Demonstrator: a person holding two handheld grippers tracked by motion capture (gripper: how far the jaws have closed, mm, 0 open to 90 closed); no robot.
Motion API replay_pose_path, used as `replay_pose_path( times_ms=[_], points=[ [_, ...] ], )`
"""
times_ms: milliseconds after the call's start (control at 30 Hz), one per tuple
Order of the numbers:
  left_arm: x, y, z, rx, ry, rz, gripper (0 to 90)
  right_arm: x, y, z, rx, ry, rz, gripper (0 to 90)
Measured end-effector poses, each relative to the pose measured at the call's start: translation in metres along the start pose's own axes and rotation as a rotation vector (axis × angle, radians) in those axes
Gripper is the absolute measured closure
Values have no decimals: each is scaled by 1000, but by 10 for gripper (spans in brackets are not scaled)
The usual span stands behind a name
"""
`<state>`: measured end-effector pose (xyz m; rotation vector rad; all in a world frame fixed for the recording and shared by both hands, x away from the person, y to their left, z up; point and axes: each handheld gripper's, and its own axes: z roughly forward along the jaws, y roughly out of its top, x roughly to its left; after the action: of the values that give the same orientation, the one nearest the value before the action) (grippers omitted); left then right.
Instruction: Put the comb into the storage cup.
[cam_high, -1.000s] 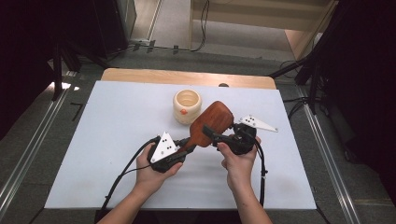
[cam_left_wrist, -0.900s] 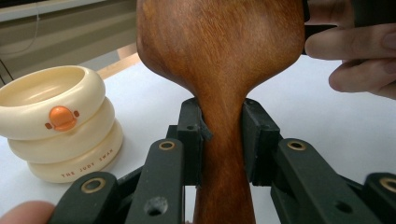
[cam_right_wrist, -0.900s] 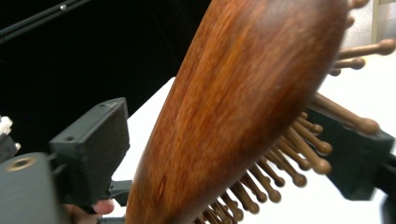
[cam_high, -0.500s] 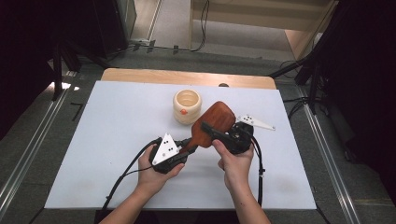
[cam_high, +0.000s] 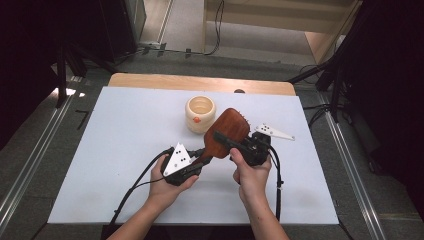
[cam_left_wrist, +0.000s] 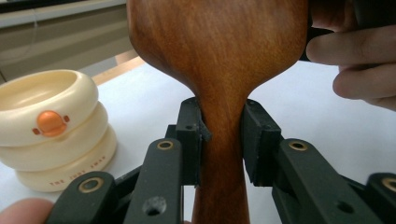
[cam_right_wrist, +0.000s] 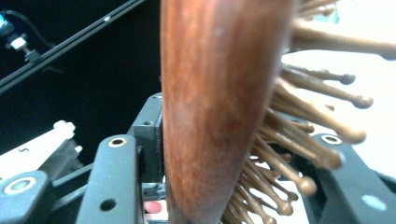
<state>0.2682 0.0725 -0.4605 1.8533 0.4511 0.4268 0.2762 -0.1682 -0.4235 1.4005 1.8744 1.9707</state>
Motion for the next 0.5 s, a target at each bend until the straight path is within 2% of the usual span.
replay_pose_path(
  times_ms=[100, 200, 300, 433, 500],
  points=[
    [5, -1, -2, 0, -9, -49, 573, 4, 1, -3, -9, -20, -44, 514],
    [7, -4, -5, 8, 3, -75, 434, 2, 3, -6, -25, 6, -27, 522],
    [9, -7, -9, 13, 1, -99, 297, 3, 4, -9, -28, -17, -51, 525],
    [14, -10, -16, 7, -15, -125, 212, 5, 5, -11, -31, -25, -72, 525],
    [17, -11, -22, -2, -19, -141, 200, 6, 6, -11, -33, -29, -83, 526]
  ],
)
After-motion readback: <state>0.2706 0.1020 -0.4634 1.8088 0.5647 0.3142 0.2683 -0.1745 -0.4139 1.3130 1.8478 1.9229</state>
